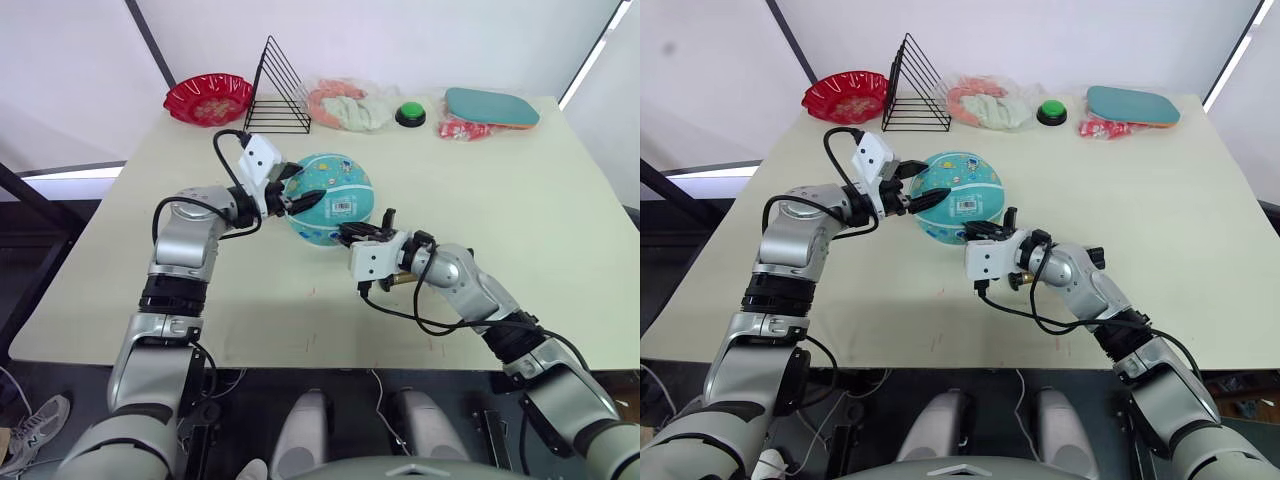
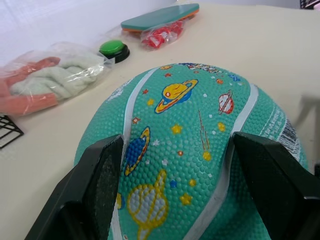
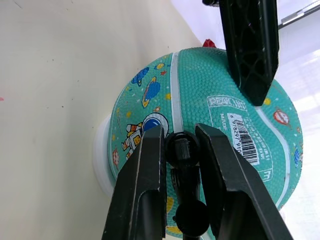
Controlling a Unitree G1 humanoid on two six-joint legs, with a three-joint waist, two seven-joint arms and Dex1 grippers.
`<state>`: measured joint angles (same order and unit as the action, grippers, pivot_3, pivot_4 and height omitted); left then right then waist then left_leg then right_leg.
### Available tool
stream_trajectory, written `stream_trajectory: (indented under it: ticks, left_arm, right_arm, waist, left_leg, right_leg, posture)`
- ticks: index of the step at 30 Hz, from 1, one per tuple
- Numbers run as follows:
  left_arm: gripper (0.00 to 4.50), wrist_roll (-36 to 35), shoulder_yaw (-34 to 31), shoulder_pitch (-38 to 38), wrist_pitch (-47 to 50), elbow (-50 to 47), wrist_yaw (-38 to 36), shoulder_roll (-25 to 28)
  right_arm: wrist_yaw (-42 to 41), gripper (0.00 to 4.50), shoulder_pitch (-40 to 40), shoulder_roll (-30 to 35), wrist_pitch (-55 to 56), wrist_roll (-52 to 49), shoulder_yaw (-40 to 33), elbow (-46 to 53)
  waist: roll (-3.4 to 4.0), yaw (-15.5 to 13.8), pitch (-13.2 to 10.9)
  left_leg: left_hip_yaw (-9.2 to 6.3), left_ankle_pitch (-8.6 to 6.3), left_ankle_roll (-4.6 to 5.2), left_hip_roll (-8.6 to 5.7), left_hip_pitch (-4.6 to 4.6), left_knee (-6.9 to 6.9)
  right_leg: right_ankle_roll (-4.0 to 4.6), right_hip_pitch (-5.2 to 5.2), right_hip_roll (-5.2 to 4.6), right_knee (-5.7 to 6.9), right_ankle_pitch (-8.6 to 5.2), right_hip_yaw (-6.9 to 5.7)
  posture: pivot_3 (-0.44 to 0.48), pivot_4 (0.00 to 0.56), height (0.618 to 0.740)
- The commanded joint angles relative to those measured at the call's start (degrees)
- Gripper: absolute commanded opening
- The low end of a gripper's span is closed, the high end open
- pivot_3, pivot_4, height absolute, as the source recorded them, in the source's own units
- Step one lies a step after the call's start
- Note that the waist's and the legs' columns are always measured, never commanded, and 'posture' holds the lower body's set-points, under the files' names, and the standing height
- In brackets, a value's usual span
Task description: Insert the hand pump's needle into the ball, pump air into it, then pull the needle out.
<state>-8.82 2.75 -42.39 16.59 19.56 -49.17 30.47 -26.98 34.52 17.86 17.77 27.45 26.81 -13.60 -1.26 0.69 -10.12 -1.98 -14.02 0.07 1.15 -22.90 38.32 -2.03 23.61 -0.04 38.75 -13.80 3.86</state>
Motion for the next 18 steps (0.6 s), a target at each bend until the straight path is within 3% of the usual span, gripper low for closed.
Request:
stream_trajectory:
  ticks: [1, 18]
  left_arm:
    - [3.69, 4.0, 2.6, 2.4, 1.2, 4.8, 3.1, -0.7]
    - [3.69, 6.9, 4.0, 3.3, -2.3, 7.9, 6.5, -2.5]
  right_arm:
    - [-0.4, 0.41, -0.7, 0.2, 3.2, -2.5, -1.1, 6.3]
    - [-3.8, 0.41, -7.7, -0.8, -3.4, -3.5, -2.1, 17.6]
  waist:
    - [0.00, -0.1, 0.0]
    - [0.02, -1.3, 0.0]
  left_leg:
    - [0.00, 0.00, 0.00, 0.00, 0.00, 0.00]
    - [-0.05, 0.00, 0.00, -0.16, 0.00, 0.00]
  right_leg:
    - [0.00, 0.00, 0.00, 0.00, 0.00, 0.00]
    - [-0.12, -0.09, -0.13, -0.06, -0.08, -0.02]
  posture:
    - [0.000, 0.150, 0.740]
    - [0.000, 0.150, 0.740]
